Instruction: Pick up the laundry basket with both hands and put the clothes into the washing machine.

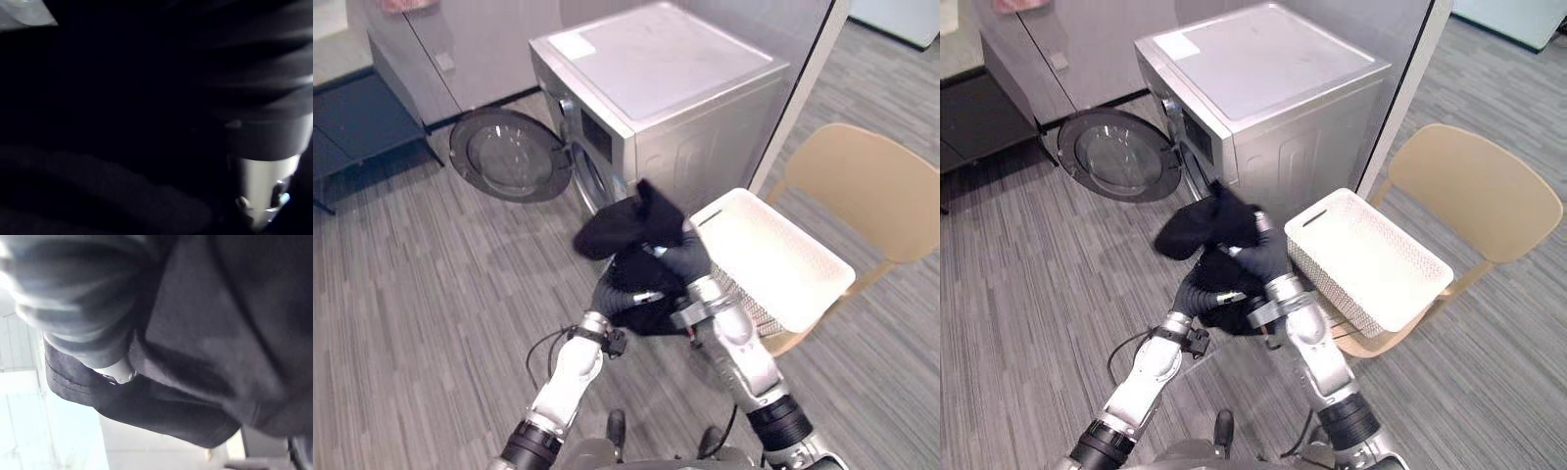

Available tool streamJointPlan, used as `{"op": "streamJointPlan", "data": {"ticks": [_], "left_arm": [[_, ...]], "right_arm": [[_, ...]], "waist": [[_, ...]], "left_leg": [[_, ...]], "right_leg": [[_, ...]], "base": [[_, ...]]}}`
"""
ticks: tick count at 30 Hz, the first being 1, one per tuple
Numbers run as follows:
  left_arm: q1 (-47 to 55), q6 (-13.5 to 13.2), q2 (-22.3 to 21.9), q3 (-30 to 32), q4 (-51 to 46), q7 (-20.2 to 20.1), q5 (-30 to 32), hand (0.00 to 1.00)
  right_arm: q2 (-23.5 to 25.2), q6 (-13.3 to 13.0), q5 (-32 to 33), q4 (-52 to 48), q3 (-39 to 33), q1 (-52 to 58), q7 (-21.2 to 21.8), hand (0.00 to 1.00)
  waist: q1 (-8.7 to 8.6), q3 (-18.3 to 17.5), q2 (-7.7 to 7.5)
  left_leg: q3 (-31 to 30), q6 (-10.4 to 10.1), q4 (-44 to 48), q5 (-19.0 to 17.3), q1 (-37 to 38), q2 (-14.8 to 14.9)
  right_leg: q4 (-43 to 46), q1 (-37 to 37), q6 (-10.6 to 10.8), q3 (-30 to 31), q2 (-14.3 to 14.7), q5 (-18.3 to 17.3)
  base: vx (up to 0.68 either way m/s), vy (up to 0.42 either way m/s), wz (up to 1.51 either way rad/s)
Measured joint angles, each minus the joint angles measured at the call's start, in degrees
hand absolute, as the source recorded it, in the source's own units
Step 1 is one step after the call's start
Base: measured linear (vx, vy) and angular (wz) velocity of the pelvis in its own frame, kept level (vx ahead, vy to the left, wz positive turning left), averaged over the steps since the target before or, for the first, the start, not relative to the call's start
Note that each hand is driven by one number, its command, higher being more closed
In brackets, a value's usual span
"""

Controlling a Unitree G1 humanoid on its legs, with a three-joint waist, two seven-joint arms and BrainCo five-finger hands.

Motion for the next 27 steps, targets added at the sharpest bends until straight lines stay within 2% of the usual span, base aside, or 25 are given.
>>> {"op": "streamJointPlan", "data": {"ticks": [2,3,7,8,11,17,20,21,24,25,27], "left_arm": [[-1.2,0.0,0.5,0.1,0.2,1.5,0.0,0.0],[-1.1,0.0,1.1,0.0,0.5,1.7,0.0,1.0],[-1.2,1.1,3.0,-0.4,0.6,3.7,1.2,1.0],[-1.2,1.2,3.3,-0.4,0.8,4.2,1.4,1.0],[-1.1,1.2,3.9,-0.5,1.3,5.7,2.2,1.0],[1.0,1.2,3.5,0.2,2.0,6.4,2.1,1.0],[4.5,1.1,-0.1,5.3,2.1,6.4,1.0,1.0],[5.7,1.1,-1.7,8.1,2.2,6.4,0.7,1.0],[7.5,0.9,-2.8,12.8,4.3,6.6,0.3,1.0],[9.3,1.0,-2.7,15.5,7.4,6.6,-0.3,1.0],[11.1,1.0,-2.5,17.2,10.4,6.5,-1.0,1.0]], "right_arm": [[1.2,0.2,4.5,0.7,2.1,0.0,1.0,1.0],[1.1,0.1,6.7,1.4,3.0,0.0,1.2,1.0],[0.6,-0.1,13.3,3.2,6.3,0.1,2.0,1.0],[0.1,-0.3,14.4,3.6,7.3,0.1,2.0,0.0],[-1.5,-0.7,16.1,3.6,8.2,1.0,3.3,0.0],[-1.9,-1.6,15.3,3.6,8.7,5.1,4.6,0.0],[-2.0,-1.7,7.6,3.7,6.0,8.3,3.9,0.0],[-2.3,-1.6,2.5,3.7,4.1,10.0,3.0,0.0],[-3.1,-1.7,-5.8,3.7,-0.1,12.6,1.2,0.0],[-4.1,-1.7,-12.2,3.7,-4.3,14.7,-0.9,0.0],[-5.6,-1.9,-16.7,3.7,-7.6,16.9,-2.5,0.0]], "waist": [[-0.1,-0.6,-0.22],[-0.23,-1.4,-0.3],[-0.21,-2.0,-0.42],[-0.19,-2.0,-0.45],[-0.08,-2.1,-0.57],[-0.11,-2.8,-1.64],[-0.03,-2.8,-1.71],[0.03,-2.8,-1.71],[0.03,-2.9,-1.66],[0.05,-2.9,-1.65],[-0.03,-3.0,-1.6]], "left_leg": [[0.1,0.0,-0.6,0.1,1.1,0.0],[0.2,0.0,-0.6,0.1,1.1,0.1],[0.8,-0.3,-0.6,0.3,0.9,0.7],[0.8,-0.5,-0.6,0.5,0.8,1.0],[0.6,-0.7,-0.7,0.6,1.1,1.6],[0.7,-1.1,-1.7,0.8,1.4,3.0],[0.7,-1.4,-1.9,1.1,2.1,3.0],[0.7,-1.6,-1.9,1.2,2.3,3.0],[0.7,-1.6,-1.9,1.2,2.4,3.0],[0.5,-1.6,-2.1,1.2,2.2,3.2],[-0.3,-1.7,-2.2,1.1,1.4,3.3]], "right_leg": [[-0.8,0.9,0.2,0.3,0.2,0.3],[-1.1,1.1,0.2,0.4,0.3,0.4],[-3.8,1.6,-0.3,1.2,1.6,2.1],[-4.5,1.7,-0.6,1.3,2.0,2.5],[-5.3,2.6,-0.8,1.3,2.7,2.8],[-5.8,2.9,-1.0,1.7,4.3,2.9],[-5.8,3.0,-1.2,1.7,4.6,2.8],[-5.7,3.3,-1.2,1.7,4.6,2.8],[-5.7,3.4,-1.4,1.6,4.7,2.6],[-5.7,3.4,-1.4,1.6,4.8,2.5],[-5.7,3.2,-1.7,1.3,4.9,1.9]], "base": [[0.02,0.001,-0.07],[0.02,-0.01,-0.06],[-0.01,-0.016,-0.11],[-0.05,-0.031,-0.03],[-0.05,-0.028,0.01],[-0.04,-0.027,-0.03],[0.01,-0.002,0.01],[0.04,-0.003,0.03],[0.0,0.0,0.0],[-0.03,-0.008,0.03],[-0.04,-0.014,0.12]]}}
